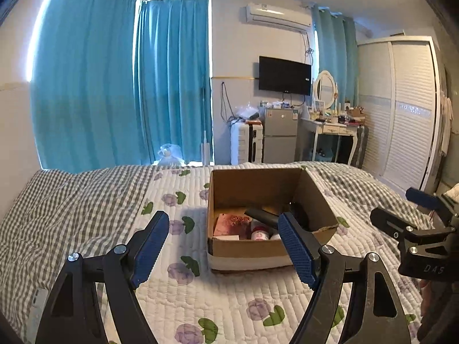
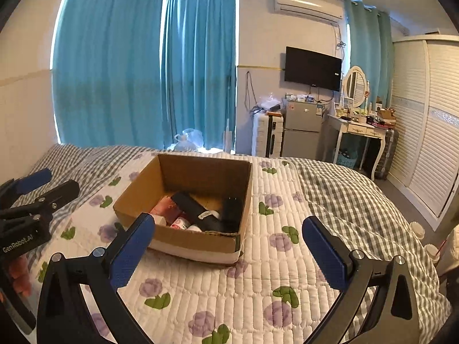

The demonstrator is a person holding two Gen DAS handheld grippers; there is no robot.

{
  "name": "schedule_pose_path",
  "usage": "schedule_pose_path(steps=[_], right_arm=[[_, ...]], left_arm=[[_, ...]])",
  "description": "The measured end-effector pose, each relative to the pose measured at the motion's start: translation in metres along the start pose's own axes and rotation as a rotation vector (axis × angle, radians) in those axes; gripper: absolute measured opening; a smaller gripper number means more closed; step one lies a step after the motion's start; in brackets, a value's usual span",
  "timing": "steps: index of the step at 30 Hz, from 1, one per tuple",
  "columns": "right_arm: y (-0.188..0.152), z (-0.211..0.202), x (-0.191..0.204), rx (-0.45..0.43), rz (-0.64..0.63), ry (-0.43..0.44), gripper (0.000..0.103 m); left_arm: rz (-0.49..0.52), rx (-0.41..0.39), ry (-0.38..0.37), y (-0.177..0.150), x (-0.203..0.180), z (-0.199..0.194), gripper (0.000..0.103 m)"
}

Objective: Organize rigid objects

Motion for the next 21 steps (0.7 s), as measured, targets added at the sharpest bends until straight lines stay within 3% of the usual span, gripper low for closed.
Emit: schedule_pose_path(steps=[21], right_arm=[[0.002, 0.002, 0.004, 0.021, 0.023, 0.012, 0.103]], left_arm=[[0.011, 0.038, -0.010, -0.011, -0.005, 0.003, 0.081]])
Point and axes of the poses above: each gripper's, at about its wrist camera, not at the fingertips, and z roughly the way its jaws point, x to its left, y to its top, the point moved 9 cm from there along z, roughly the way its jaws point, and after that the axes turned 3 degrees about -x, right-handed, at the moved point
